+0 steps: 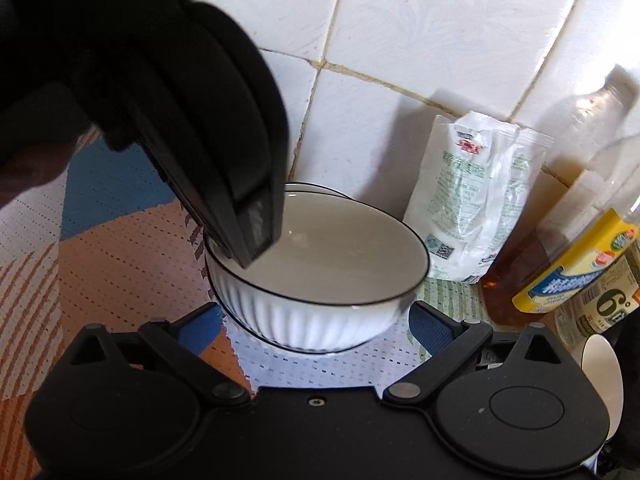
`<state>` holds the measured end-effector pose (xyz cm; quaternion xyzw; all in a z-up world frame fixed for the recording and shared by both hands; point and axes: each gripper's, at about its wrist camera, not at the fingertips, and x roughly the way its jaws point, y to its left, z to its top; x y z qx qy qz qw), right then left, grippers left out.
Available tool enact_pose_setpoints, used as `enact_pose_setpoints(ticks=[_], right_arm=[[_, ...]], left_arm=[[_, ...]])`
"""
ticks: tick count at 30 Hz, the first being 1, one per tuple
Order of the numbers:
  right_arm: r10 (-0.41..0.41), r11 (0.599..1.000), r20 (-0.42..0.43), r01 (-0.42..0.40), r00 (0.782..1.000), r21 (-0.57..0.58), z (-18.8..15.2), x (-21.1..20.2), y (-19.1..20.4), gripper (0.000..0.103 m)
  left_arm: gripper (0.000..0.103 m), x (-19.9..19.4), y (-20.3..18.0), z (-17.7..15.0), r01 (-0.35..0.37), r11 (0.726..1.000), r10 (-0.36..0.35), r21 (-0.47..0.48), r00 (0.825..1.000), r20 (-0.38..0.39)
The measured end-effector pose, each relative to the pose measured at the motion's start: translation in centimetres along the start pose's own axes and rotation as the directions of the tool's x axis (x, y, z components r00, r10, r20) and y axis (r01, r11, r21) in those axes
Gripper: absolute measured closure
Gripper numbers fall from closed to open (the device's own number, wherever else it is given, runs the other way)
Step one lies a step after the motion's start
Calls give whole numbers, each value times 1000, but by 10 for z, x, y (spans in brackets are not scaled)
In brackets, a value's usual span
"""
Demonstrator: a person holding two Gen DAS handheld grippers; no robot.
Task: Organize plates and bowls
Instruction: 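Carry the bowl with the left gripper and lower it into the bowl stack, then reach the left gripper to the last white bowl and grasp its rim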
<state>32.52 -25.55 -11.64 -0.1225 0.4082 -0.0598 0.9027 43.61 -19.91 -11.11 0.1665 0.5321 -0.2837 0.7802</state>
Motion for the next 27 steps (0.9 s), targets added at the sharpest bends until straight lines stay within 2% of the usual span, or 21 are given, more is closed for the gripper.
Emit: enact_pose_setpoints(ticks=[6, 11, 18, 27], right_arm=[[11, 998, 54, -15, 998, 62, -14, -34, -20, 3], [-17, 983, 101, -2, 995, 183, -33, -67, -49, 3], [-57, 947, 140, 9, 989, 321, -66, -96, -94, 3], [-119, 928, 157, 54, 980, 369, -96, -130, -131, 3]], left_arm=[[79, -33, -4, -5, 12, 1000, -11, -14, 999, 52], [78, -60, -12, -11, 54, 998, -51, -39, 996, 80], [75, -85, -40, -17, 59, 998, -59, 2, 995, 85], [72, -103, -93, -22, 84, 992, -92, 98, 993, 79]])
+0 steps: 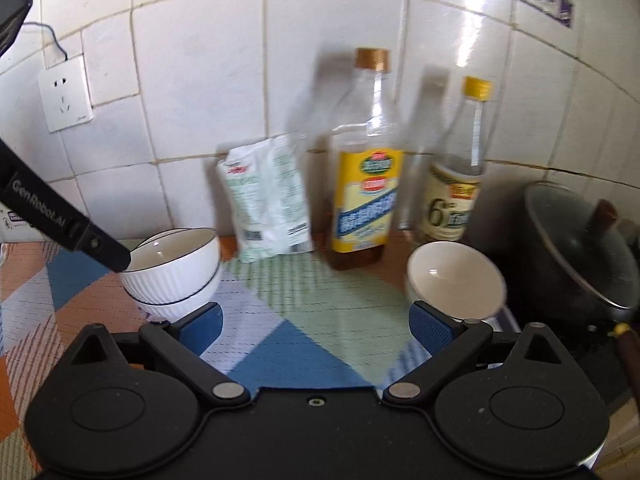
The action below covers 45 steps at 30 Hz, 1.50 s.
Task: Organize plates and bowls
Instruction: 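Reach the left gripper to the last white bowl and grasp its rim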
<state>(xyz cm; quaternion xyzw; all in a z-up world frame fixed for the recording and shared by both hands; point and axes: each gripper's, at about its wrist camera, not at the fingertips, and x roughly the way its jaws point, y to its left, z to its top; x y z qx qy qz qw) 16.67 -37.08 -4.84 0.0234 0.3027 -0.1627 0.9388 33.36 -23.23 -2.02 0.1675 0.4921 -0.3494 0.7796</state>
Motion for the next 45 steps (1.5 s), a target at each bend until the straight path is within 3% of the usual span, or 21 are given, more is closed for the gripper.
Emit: enact_pose_setpoints(ticks=[8, 14, 24, 33, 38, 45], right_arm=[[6, 1000, 39, -6, 999, -23, -7, -21, -35, 3], [42, 999, 63, -43, 997, 19, -16, -11, -74, 2], [53, 999, 9, -53, 999, 10, -37, 53, -120, 2], [78, 997, -40, -77, 996, 26, -48, 105, -142, 2], [78, 996, -53, -76, 996, 35, -51, 122, -143, 2], [58, 998, -20, -57, 998, 27, -49, 139, -139, 2]], left_arm=[[67, 2, -46, 15, 21, 999, -21, 24, 1000, -3], [57, 20, -74, 34, 10, 1000, -9, 19, 1000, -14], [56, 49, -106, 68, 37, 996, -37, -79, 999, -4], [56, 108, -128, 88, 59, 989, -59, -137, 998, 10], [56, 122, -143, 92, 72, 992, -62, -100, 993, 99], [55, 163, -139, 110, 113, 975, -109, -192, 994, 33]])
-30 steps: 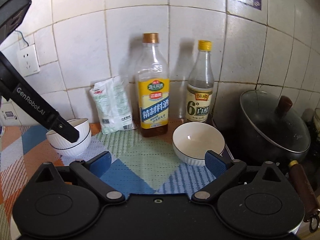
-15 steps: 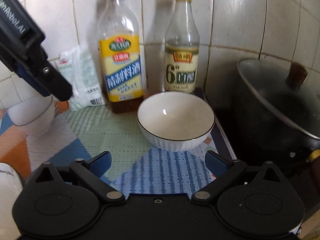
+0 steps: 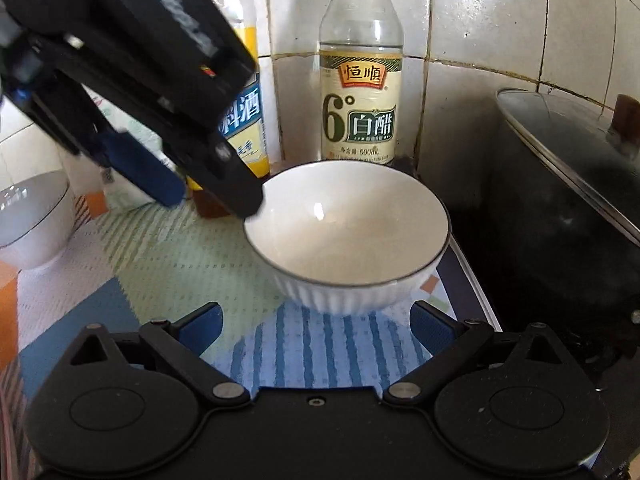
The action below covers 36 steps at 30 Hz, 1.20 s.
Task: Organize plates and bowls
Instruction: 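Reach the left gripper to the last white bowl and grasp its rim, then carry the bowl with the left gripper onto the bowl stack and open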
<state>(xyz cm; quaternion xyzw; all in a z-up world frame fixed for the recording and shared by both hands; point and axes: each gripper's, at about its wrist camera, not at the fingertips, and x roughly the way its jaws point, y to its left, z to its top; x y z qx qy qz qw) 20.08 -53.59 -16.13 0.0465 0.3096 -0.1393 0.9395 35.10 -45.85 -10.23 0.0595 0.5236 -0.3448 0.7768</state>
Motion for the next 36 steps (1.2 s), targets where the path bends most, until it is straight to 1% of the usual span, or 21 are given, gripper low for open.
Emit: enact_pose_setpoints(ticks=[2, 4, 6, 7, 8, 9, 10, 11, 13, 17, 21, 23, 30, 33, 36], right_arm=[[0, 1000, -5, 0, 1000, 15, 4, 9, -3, 2], [4, 1000, -16, -4, 1000, 23, 6, 17, -6, 2], [2, 1000, -20, -2, 1000, 16, 8, 23, -8, 2], [3, 1000, -21, -3, 1000, 12, 9, 25, -9, 2], [1, 1000, -20, -1, 1000, 11, 10, 27, -10, 2], [3, 1000, -17, -3, 1000, 12, 11, 27, -10, 2], [4, 1000, -15, -4, 1000, 17, 11, 28, -11, 2], [4, 1000, -13, -4, 1000, 23, 11, 28, -13, 2], [-2, 999, -4, 2, 1000, 35, 12, 29, -17, 3], [19, 999, 2, -19, 1000, 46, 11, 27, -22, 6], [29, 998, 0, -29, 1000, 55, 10, 24, -22, 6], [31, 998, 4, -31, 1000, 50, 10, 14, -17, 6], [68, 998, 13, -69, 998, 15, 18, -12, 5, 6], [90, 996, 20, -90, 996, -11, 19, -29, 19, 6], [123, 992, 28, -122, 992, -34, 24, -43, 39, 6]], left_arm=[[55, 17, 6, 3, 22, 999, -24, -39, 999, -39], [58, 33, 7, 3, 28, 997, -35, -76, 996, -82], [60, 40, 6, 2, 32, 996, -38, -88, 997, -64], [63, 42, 5, 1, 35, 996, -40, -85, 998, -49], [72, 43, 4, 1, 43, 996, -46, -84, 998, -40], [79, 45, 3, 1, 51, 995, -55, -86, 998, -37], [82, 46, 1, 0, 43, 995, -45, -86, 998, -32], [87, 47, 0, -1, 33, 997, -35, -74, 999, -25], [87, 47, -2, -3, 28, 998, -30, -53, 999, -24], [87, 44, -9, -2, -6, 1000, 6, -4, 999, -40], [87, 38, -11, -4, -6, 1000, 6, -1, 998, -56], [87, 30, -9, -7, -2, 1000, 2, 1, 999, -53], [87, -11, 4, -24, -44, 998, 42, -42, 999, -27], [87, -31, 17, -31, -44, 996, 42, -73, 999, -25], [87, -61, 31, -39, -53, 994, 53, -96, 999, -4]])
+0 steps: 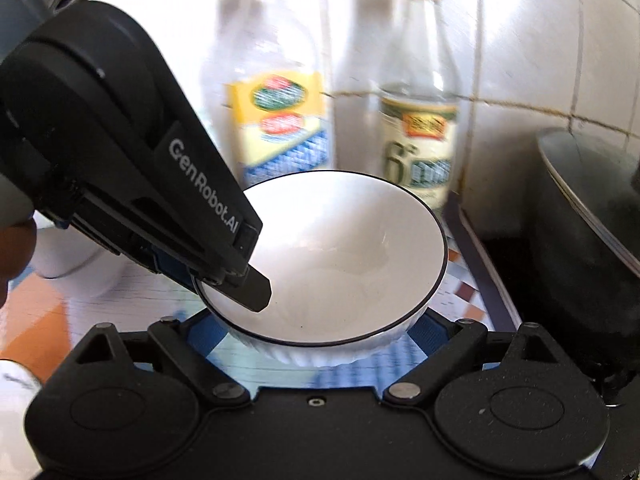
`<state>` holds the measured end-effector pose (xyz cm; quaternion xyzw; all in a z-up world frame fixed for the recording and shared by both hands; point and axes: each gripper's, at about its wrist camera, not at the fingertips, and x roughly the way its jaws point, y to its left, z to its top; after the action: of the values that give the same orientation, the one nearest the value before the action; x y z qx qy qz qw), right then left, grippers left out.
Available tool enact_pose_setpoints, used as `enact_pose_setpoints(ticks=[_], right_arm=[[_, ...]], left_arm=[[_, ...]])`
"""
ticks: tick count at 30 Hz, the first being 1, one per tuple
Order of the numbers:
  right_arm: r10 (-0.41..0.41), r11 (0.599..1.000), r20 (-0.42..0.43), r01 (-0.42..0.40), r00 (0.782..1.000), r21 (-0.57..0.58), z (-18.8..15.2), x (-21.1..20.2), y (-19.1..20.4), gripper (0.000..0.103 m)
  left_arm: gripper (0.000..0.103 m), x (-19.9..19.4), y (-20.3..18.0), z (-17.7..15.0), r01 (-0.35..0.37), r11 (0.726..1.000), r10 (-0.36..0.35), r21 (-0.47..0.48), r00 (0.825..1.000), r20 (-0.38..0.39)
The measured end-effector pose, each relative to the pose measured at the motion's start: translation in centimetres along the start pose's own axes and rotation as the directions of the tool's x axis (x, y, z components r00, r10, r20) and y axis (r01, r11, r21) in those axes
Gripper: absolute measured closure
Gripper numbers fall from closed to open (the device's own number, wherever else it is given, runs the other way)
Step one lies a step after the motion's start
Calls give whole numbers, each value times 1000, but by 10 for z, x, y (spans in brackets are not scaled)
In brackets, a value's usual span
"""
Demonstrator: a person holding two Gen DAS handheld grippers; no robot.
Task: Organize plates and bowls
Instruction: 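Carry the bowl with the left gripper onto the bowl stack and open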
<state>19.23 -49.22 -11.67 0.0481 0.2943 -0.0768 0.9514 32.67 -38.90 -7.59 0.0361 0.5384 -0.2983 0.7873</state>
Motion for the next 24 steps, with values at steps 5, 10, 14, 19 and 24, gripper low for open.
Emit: enact_pose_setpoints(ticks=[5, 10, 14, 19, 24], right_arm=[[85, 996, 46, -83, 995, -41, 25, -30, 35, 6], [166, 976, 55, -156, 985, -153, 48, -38, 79, 6], [228, 954, 43, -215, 973, -208, 58, -30, 111, 6], [297, 926, 20, -283, 955, -248, 67, -12, 146, 6], [319, 911, -4, -308, 948, -275, 69, 9, 168, 6]], left_arm=[[87, -52, 30, -10, -43, 999, 44, -12, 996, 79], [87, -84, 78, -13, -62, 993, 72, -98, 992, 107], [87, -94, 114, -14, -99, 983, 115, -155, 988, 102], [87, -96, 148, -15, -156, 968, 176, -195, 981, 88], [87, -87, 173, -14, -183, 958, 199, -221, 978, 56]])
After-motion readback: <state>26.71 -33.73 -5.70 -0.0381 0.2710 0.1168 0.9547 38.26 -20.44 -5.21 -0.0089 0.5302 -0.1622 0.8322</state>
